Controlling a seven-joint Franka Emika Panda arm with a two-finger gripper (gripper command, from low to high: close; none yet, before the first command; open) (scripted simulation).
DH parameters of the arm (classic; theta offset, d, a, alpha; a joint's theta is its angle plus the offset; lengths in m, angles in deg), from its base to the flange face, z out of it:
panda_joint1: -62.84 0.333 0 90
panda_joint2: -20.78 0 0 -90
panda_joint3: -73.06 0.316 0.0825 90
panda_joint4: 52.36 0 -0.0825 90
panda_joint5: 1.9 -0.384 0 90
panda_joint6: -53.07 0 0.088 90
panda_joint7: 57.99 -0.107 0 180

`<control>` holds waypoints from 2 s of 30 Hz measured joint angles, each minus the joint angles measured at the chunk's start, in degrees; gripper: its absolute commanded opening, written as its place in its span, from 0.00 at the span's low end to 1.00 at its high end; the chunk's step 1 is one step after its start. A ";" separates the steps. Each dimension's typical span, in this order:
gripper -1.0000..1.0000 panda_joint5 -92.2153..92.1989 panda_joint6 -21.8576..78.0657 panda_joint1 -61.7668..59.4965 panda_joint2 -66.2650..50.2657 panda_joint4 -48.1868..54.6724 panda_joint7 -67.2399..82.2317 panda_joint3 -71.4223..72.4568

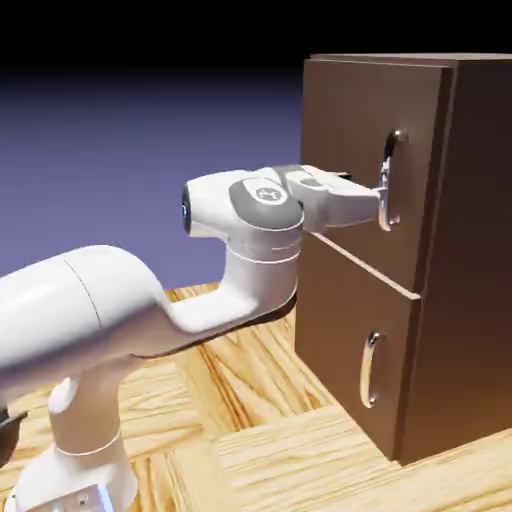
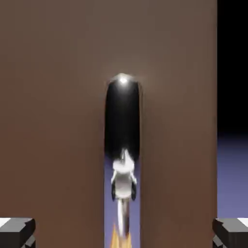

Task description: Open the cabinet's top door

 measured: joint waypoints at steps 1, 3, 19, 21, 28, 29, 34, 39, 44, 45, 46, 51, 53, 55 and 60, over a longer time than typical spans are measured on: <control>0.50 0.85 0.67 2.08 -0.42 1.37 -0.32 -0.82; 0.00 2.48 1.95 6.08 -1.24 4.01 -0.92 -2.40; 0.00 -14.74 26.23 -16.39 5.89 -20.84 -6.37 24.57; 0.00 -18.44 29.18 -17.75 7.00 -22.85 -6.54 28.72; 0.00 -31.88 39.06 -19.50 9.52 -27.22 -7.25 43.25; 0.00 -33.82 40.44 -19.47 9.63 -27.54 -7.40 45.33; 0.00 -43.49 47.37 -18.84 9.02 -28.12 -8.53 55.71; 0.00 -53.17 54.52 -18.14 6.23 -26.98 -10.31 66.09; 0.00 -62.87 62.11 -18.50 1.06 -23.84 -12.78 76.47; 0.00 -64.79 63.71 -18.81 -0.25 -22.93 -13.35 78.54; 0.00 -66.70 65.33 -19.22 -1.64 -21.92 -13.94 80.62; 0.00 -75.80 73.89 -23.10 -9.65 -15.24 -17.09 91.00; 0.00 -79.09 77.52 -25.58 -13.14 -11.82 -18.39 95.15; 0.00 -82.09 81.25 -28.59 -16.65 -8.05 -19.67 99.31; 0.00 -88.00 90.53 -37.86 -24.83 2.21 -22.64 109.60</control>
